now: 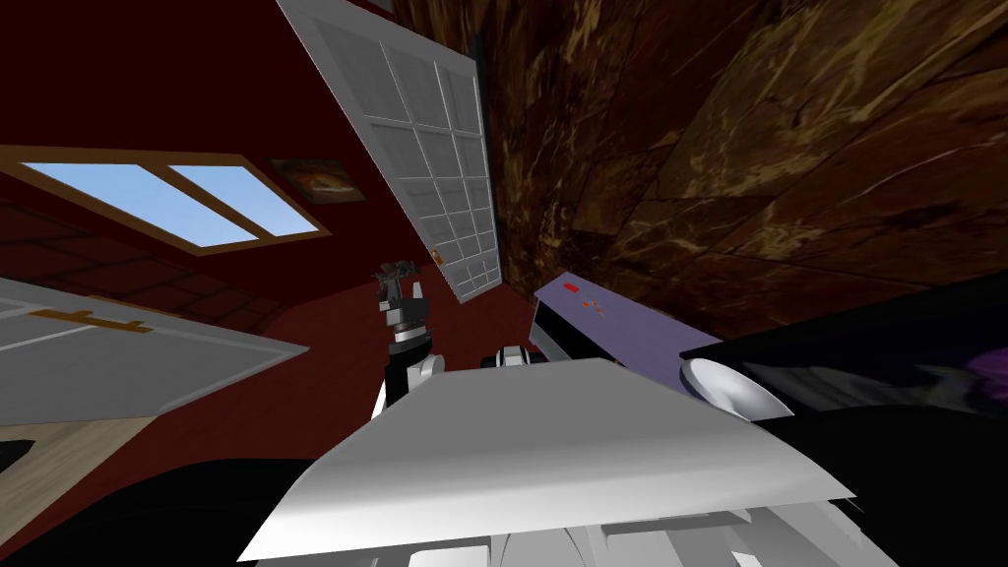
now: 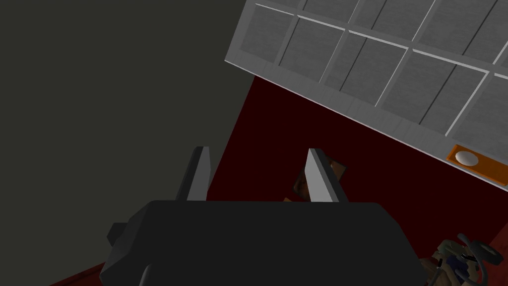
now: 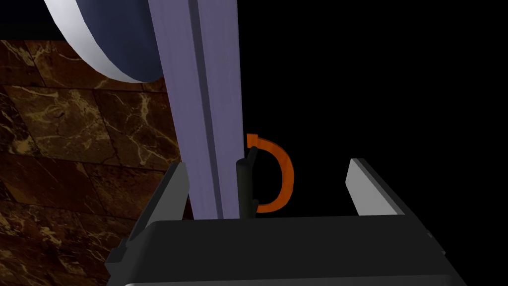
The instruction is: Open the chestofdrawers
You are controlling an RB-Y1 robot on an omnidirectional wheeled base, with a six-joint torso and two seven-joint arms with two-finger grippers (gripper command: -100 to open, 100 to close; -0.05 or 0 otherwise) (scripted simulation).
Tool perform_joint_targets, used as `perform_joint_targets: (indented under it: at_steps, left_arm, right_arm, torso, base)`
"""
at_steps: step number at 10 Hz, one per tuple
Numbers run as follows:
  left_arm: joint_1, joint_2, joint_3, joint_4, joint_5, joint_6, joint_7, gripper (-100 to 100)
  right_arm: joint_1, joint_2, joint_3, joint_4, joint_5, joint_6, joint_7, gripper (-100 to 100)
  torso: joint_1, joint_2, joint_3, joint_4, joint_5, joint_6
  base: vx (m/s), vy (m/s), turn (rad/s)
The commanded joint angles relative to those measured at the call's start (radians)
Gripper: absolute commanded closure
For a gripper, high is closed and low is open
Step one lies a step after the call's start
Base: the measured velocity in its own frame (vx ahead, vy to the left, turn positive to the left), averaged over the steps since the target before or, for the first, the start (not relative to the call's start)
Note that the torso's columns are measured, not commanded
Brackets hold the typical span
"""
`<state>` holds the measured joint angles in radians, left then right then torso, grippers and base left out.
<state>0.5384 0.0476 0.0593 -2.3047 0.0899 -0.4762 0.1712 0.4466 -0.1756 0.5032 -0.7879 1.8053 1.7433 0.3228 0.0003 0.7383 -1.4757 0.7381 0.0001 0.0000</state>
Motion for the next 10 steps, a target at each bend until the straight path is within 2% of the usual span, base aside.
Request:
perform_joint_targets:
  at_steps: [1,2,3,5,8,9,10]
  left_arm:
    - [0.0,0.0,0.0,0.0,0.0,0.0,0.0,0]
    - [0.0,0.0,0.0,0.0,0.0,0.0,0.0,0]
    - [0.0,0.0,0.0,0.0,0.0,0.0,0.0,0]
    - [0.0,0.0,0.0,0.0,0.0,0.0,0.0,0]
    - [0.0,0.0,0.0,0.0,0.0,0.0,0.0,0]
    - [0.0,0.0,0.0,0.0,0.0,0.0,0.0,0]
    - [0.0,0.0,0.0,0.0,0.0,0.0,0.0,0]
  right_arm:
    - [0.024,-0.007,0.003,-0.033,0.006,0.001,0.009,-100]
    - [-0.001,0.002,0.0,0.003,0.001,0.002,0.0,100]
    - [-0.012,0.005,-0.001,0.017,-0.003,0.001,-0.004,100]
    - [-0.034,0.01,-0.004,0.044,-0.009,-0.001,-0.01,100]
    - [-0.067,0.018,-0.009,0.085,-0.018,-0.005,-0.021,100]
    - [-0.064,0.012,-0.01,0.073,-0.013,0.008,-0.017,100]
    - [-0.037,0.013,-0.003,0.048,-0.003,0.02,-0.011,100]
  torso:
    - [0.0,-0.001,-0.001,0.0,0.0,0.0]
    - [0.001,0.001,0.0,0.0,0.0,0.0]
    - [0.003,0.003,0.002,0.001,0.001,0.0]
    - [-0.01,0.0,0.005,-0.002,-0.011,0.0]
    - [-0.014,-0.003,0.003,-0.003,-0.012,0.001]
    - [-0.013,-0.003,0.003,-0.003,-0.012,0.001]
    - [-0.012,-0.003,0.003,-0.003,-0.011,0.001]
  base:
    - [0.033,-0.022,0.0]
    - [-0.021,0.029,0.006]
    - [-0.055,0.037,0.0]
    - [-0.058,0.045,0.004]
    - [-0.039,0.027,0.001]
    - [-0.013,0.012,0.004]
    - [0.005,0.025,0.008]
